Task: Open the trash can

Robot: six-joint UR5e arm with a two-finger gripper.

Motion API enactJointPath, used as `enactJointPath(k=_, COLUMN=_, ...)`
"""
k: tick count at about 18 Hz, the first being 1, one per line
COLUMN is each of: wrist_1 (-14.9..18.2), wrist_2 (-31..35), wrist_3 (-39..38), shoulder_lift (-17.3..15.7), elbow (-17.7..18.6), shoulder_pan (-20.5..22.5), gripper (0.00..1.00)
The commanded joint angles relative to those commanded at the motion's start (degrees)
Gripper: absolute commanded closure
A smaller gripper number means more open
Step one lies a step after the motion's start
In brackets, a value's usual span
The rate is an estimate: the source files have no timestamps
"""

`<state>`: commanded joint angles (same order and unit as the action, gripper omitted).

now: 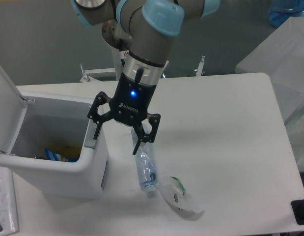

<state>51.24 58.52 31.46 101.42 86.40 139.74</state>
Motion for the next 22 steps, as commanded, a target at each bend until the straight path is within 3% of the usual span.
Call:
enactJointPath(k=5, wrist_1=0.2, wrist_2=9.0, wrist_3=5.9, shoulder_lift=2.5, elbow=0.1, shoulder_pan=4.1, gripper=0.00)
enactJointPath(k=10, wrist_1=-0.2, wrist_2=18.4, wrist_3=17.1, shoulder_lift=9.0, elbow=1.7, shoulder_pan=10.6, gripper=0.00)
enactJointPath(k=13, wrist_1=-0.2, wrist_2=19.2, wrist_3=25.5, shoulder_lift=11.5, elbow=1.7, shoulder_pan=11.7, gripper=0.00)
enactJointPath(k=18, wrist_1=0.6, wrist_2=25.7, wrist_3=35.0, shoulder_lift=11.6, elbow=5.0, shoulder_pan=11.9, gripper=0.00)
enactJointPath(k=22, wrist_1=0.9, wrist_2=27.4, wrist_3=43.5, shoulder_lift=11.6, elbow=6.1, shoulder_pan=13.1, gripper=0.00)
